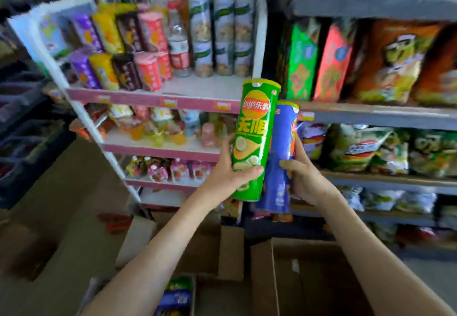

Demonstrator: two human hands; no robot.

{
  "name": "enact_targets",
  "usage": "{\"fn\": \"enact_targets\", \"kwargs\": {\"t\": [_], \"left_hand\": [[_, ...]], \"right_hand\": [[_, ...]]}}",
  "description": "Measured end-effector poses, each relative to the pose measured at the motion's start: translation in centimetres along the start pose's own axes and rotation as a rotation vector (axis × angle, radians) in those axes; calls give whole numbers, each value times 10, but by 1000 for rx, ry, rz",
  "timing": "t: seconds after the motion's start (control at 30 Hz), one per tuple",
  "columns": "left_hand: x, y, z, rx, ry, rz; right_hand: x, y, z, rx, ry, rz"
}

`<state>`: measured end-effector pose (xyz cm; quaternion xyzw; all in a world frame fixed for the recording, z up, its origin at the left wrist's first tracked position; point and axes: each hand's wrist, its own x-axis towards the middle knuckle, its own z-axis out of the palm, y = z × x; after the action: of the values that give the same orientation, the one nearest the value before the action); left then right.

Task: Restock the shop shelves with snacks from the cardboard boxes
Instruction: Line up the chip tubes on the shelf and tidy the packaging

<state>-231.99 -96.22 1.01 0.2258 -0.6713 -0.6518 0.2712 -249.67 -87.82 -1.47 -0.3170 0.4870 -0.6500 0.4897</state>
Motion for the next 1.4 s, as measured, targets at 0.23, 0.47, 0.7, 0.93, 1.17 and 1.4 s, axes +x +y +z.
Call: {"fn": "enact_targets", "kwargs": {"t": [0.23,0.47,0.7,0.93,1.17,1.4], "left_hand": [[59,45,184,-146,-218,41],[118,107,368,-27,-366,127],[166,157,484,-90,-361,157],[233,201,570,-34,-349,256],[297,244,662,-13,-356,311],[361,262,764,19,-273,318]], "right_hand": [[-94,-110,-150,-87,227,-266],[-174,-229,-287,-263,456,-453],[-214,-320,-380,-316,586,-610],[-231,-383,-466,-409,653,-660],[-249,-451,-568,-464,733,-690],[-258,-510,-701,-458,754,-766]]}}
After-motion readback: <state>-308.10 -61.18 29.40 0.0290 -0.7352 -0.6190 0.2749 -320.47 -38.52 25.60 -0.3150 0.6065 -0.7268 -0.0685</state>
